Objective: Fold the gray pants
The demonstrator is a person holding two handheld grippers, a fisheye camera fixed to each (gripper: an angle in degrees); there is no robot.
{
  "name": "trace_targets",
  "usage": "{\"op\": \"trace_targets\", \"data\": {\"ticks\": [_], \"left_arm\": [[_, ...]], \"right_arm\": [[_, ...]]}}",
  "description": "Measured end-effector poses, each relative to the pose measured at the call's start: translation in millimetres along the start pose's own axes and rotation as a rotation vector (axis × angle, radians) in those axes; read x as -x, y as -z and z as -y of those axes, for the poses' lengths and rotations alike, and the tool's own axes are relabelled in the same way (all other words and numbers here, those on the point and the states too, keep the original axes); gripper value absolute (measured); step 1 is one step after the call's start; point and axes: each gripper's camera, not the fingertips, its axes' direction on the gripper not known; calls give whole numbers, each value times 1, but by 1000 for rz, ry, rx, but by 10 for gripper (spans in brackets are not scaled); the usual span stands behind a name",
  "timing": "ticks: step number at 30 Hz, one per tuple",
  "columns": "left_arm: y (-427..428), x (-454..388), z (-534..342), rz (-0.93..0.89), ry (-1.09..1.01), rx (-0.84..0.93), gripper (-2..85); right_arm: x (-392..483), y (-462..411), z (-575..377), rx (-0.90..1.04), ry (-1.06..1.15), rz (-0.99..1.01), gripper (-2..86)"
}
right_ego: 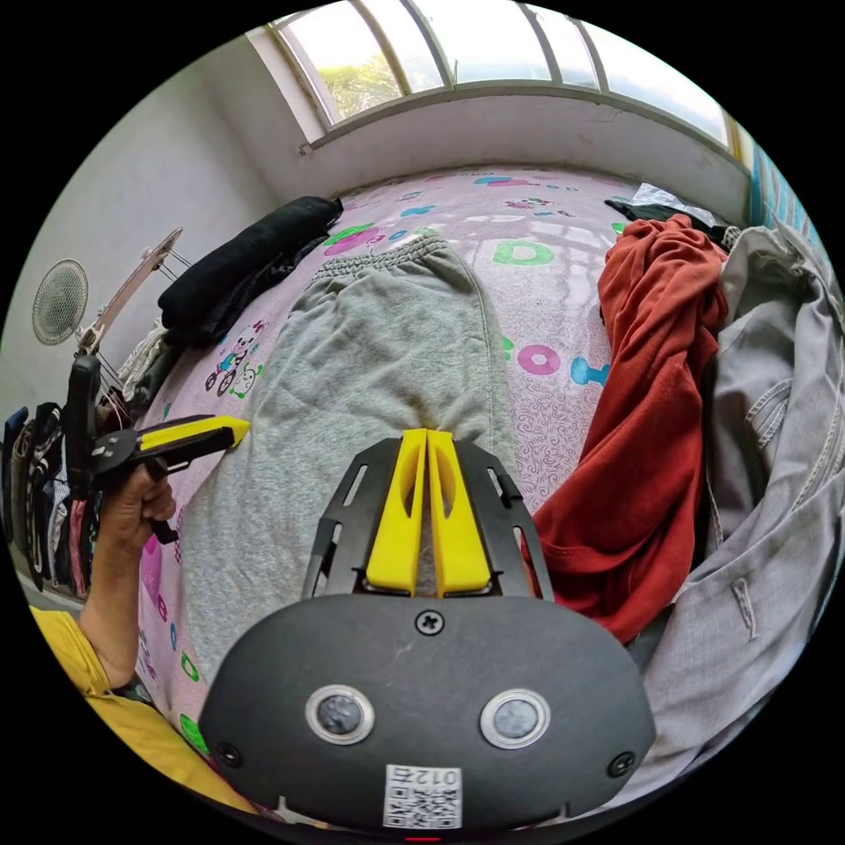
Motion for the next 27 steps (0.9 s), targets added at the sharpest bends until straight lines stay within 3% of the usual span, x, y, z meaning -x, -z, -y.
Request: {"op": "trace_targets", "data": {"ticks": [7,10,13,15,24,27], "left_arm": [[52,-17,11,200,-46,20,4],[102,-31,1,132,-38,-89,4],[104,-48,-8,41,-86,-12,4],[94,-50,-13,58,-97,62,4],[132,-55,-25,121,-177,-78,5],[144,-60,-20,158,-191,-81,5]], "right_arm": [[-6,6,-6,1,-20,25,0],[-8,8,-8,1,-26,38,1],[-9,11,-10,1,-30,46,1],[-7,12,-11,1,-29,43,1],[-18,46,-21,-75,-115,42,4],[-26,46,-25,-66,-133,153,5]]}}
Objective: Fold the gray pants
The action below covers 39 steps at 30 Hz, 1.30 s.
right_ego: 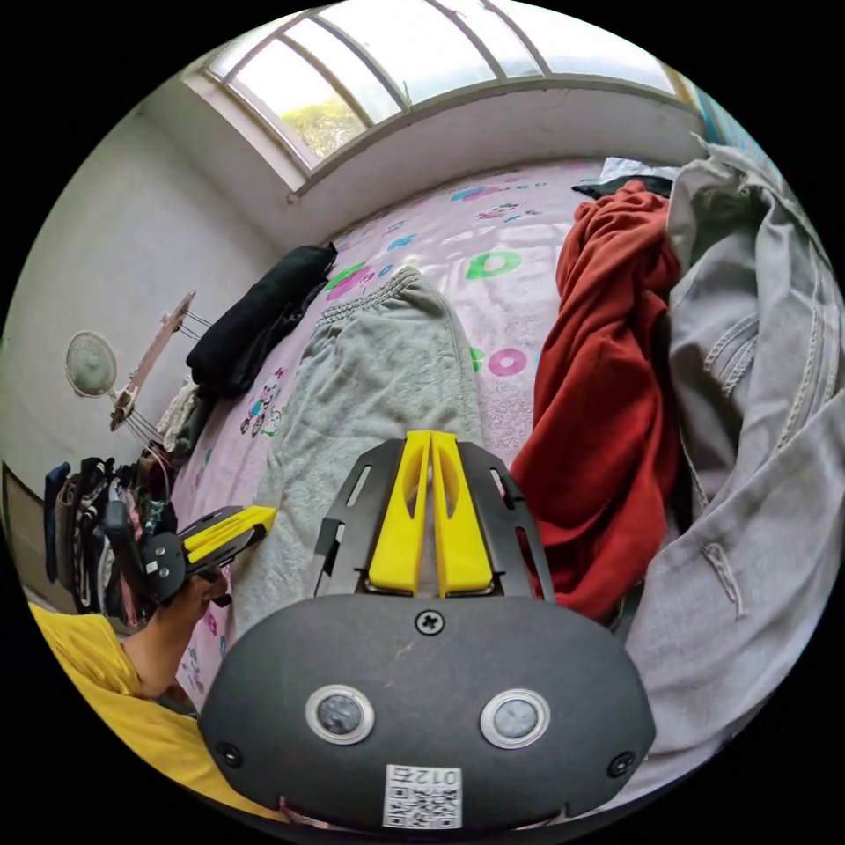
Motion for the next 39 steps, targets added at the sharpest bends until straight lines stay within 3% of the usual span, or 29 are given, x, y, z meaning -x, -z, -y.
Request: {"op": "trace_targets", "data": {"ticks": [8,11,13,16,27,34,39], "left_arm": [[37,36,22,-127,70,66,4],[93,5,20,-201,-7,-40,4],[107,-43,15,-240,-148,9,4],[98,-64,4,-144,-164,80,3],[126,-28,2,-213,-72,14,3],[142,-10,22,-249,-48,32,3],[154,-6,34,-224,-35,22,3]], "right_arm": [[48,-25,-4,78,114,-312,1],[64,-30,-7,74,147,-384,1],[68,-30,-9,66,144,-390,1],[70,-27,-10,64,127,-362,0],[82,-20,-14,57,93,-307,-1],[144,6,-47,34,330,-589,0],[151,47,-112,119,231,-474,0]]}}
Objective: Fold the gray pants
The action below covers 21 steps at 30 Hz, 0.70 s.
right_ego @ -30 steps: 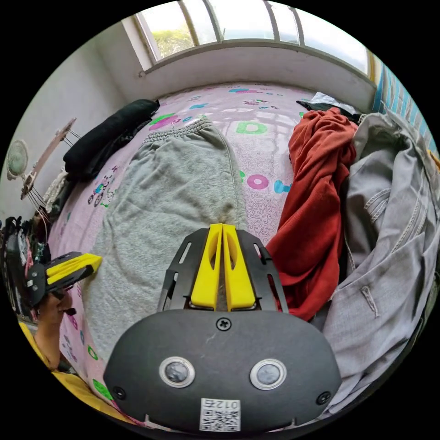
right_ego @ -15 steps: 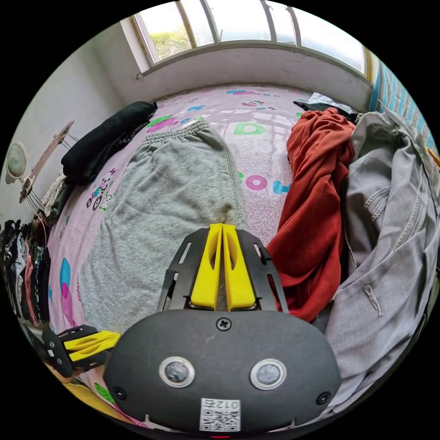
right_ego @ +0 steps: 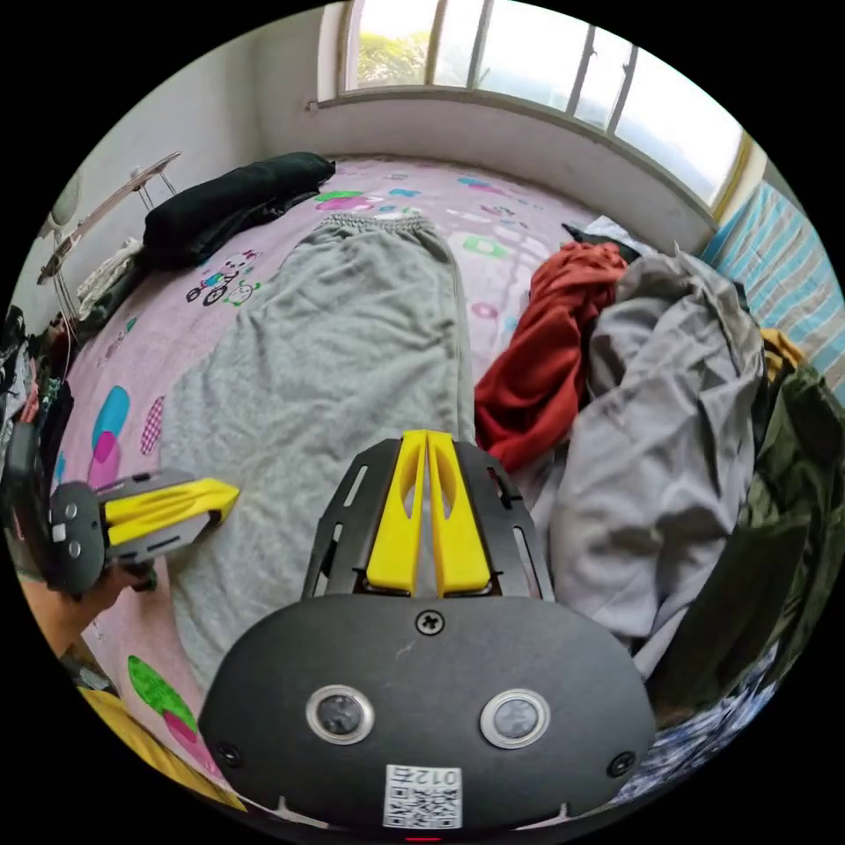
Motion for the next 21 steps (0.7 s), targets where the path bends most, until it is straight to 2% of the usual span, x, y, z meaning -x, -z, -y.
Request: {"op": "trace_targets", "data": {"ticks": [3,6,8,10,14,17,21], "left_arm": [[7,1,10,10,-5,1,3],[15,19,20,-74,14,16,4],[26,33,25,-54,57,47,4],[55,41,24,48,82,5,4],[95,15,31,-22,35,-29,4],[88,-34,37,-119,-40,60,3],[68,-68,39,-58,-35,197,4]], "right_arm": [[-2,-10,-22,73,-33,-60,0],[-15,-10,-25,70,-72,11,0],[-23,-8,-23,92,-114,56,0],[-20,-6,-22,103,-106,44,0],[-9,20,-29,116,-56,50,-1],[0,42,-55,128,-10,51,0],[-5,36,-84,219,-5,13,0]]}}
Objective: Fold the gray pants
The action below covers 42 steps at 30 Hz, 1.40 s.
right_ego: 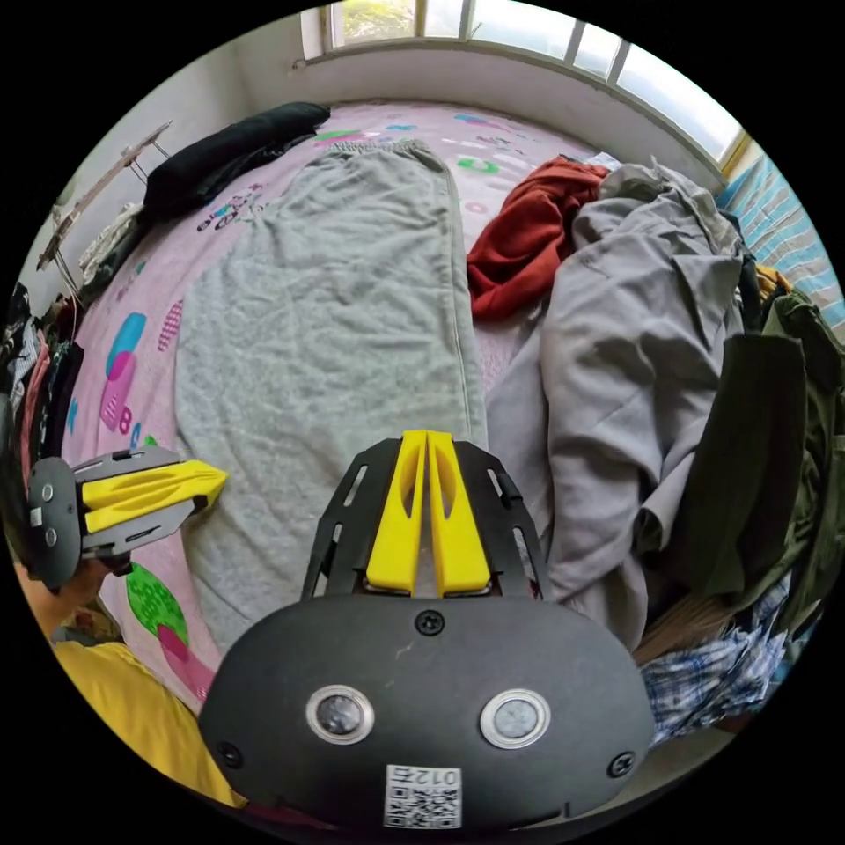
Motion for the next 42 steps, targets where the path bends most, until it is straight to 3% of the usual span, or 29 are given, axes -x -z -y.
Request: {"op": "trace_targets", "data": {"ticks": [5,8,12,14,17,20,26,31,34,36,42], "left_arm": [[16,0,5,65,-19,9,4],[28,2,17,60,-4,32,4],[69,-21,36,22,-48,-42,4],[65,-45,46,-36,-113,3,4],[43,-72,52,-44,-173,134,3],[55,-67,53,-61,-163,68,3],[87,-59,70,-56,-129,110,3],[105,-125,70,-180,-279,166,4],[100,-160,61,-135,-350,235,4],[112,-167,60,-98,-375,185,3],[151,-173,77,-93,-423,210,4]], "right_arm": [[-34,1,-8,-5,-114,167,0],[-42,16,-18,-22,-190,166,-1],[-31,42,-50,-39,-100,208,-1],[-23,35,-72,35,-75,226,-1],[-21,23,-92,75,-56,150,-1],[-40,27,-102,54,-122,184,-1],[-49,58,-133,59,-192,173,-1],[-25,72,-194,128,-168,200,-1],[-20,66,-225,217,-172,157,-1],[-25,70,-241,210,-182,125,-1],[-63,94,-293,210,-464,109,-1]]}}
